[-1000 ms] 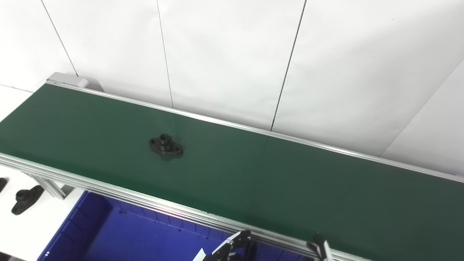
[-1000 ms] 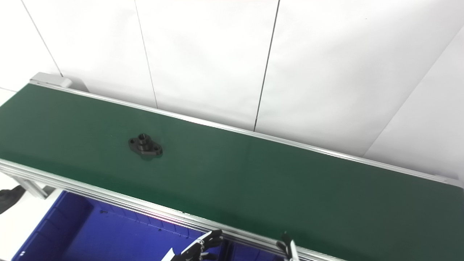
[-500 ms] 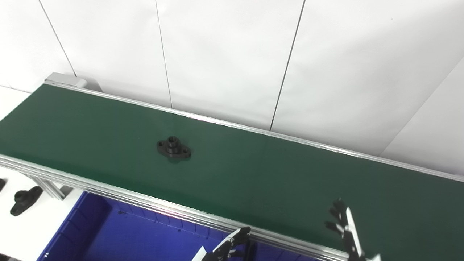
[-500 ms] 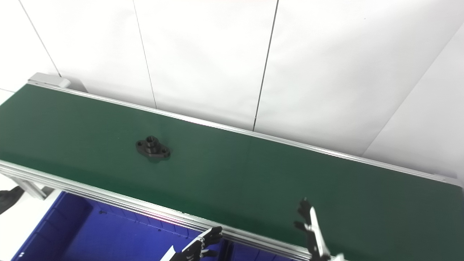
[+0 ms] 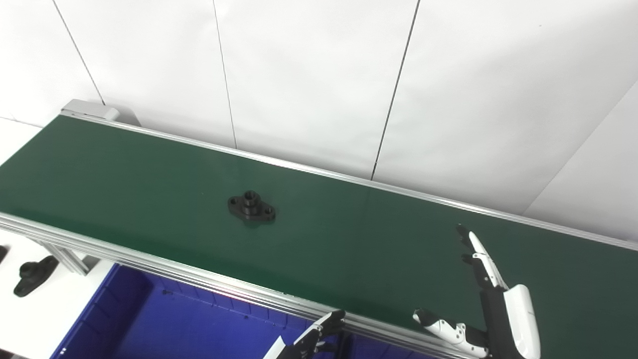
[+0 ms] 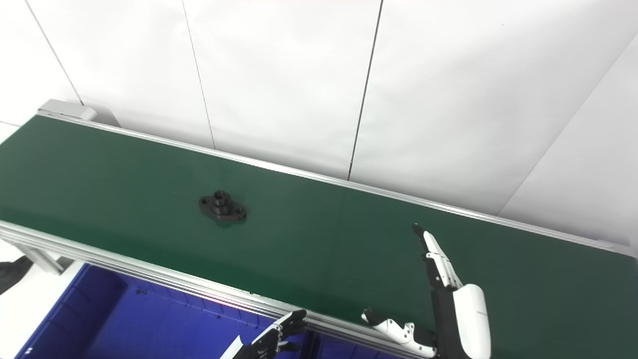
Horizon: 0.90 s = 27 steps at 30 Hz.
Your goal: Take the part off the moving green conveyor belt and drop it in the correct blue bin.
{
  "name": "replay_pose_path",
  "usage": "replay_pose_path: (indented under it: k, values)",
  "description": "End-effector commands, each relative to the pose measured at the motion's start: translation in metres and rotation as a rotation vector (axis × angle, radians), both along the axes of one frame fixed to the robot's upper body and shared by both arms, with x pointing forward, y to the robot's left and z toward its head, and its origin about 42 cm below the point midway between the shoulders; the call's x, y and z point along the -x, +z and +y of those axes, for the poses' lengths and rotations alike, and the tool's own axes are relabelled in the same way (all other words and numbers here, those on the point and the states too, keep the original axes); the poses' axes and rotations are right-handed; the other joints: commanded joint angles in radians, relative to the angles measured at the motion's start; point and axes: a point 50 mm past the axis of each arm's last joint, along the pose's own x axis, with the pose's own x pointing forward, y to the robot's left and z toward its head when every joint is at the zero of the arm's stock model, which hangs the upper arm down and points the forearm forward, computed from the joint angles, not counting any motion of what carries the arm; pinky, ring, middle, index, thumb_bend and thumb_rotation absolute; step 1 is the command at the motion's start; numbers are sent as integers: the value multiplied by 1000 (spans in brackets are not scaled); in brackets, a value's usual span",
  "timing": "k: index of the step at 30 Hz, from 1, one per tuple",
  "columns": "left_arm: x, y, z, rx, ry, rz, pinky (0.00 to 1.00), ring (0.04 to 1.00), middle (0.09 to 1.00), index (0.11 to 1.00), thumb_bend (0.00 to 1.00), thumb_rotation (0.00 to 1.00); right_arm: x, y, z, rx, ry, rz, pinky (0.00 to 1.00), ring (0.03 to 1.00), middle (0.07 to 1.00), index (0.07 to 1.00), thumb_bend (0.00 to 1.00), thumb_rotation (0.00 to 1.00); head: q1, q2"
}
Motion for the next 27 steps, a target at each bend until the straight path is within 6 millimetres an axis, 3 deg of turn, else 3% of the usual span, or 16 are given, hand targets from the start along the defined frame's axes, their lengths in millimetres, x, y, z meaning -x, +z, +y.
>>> replay_pose_path:
  k: [1,7,13,27]
  values:
    - [-3,4,1,10,-15,-36,813,917,929,936,872,753,-15,13,3,15,-4,-21,777,895,930,942,839,819,0,0]
    - [-4,4,2,11,-21,-30,802,910,917,931,875,748,-45,23,14,73,7,5,746,891,924,938,842,818,-7,2]
    - [-4,3,-1,6,-27,-26,804,912,912,928,882,746,-77,36,38,134,26,19,749,887,910,921,866,791,-7,0]
    - [-4,6,-6,17,-28,-40,805,910,911,927,874,738,-124,40,73,321,69,90,772,894,908,926,913,745,0,3]
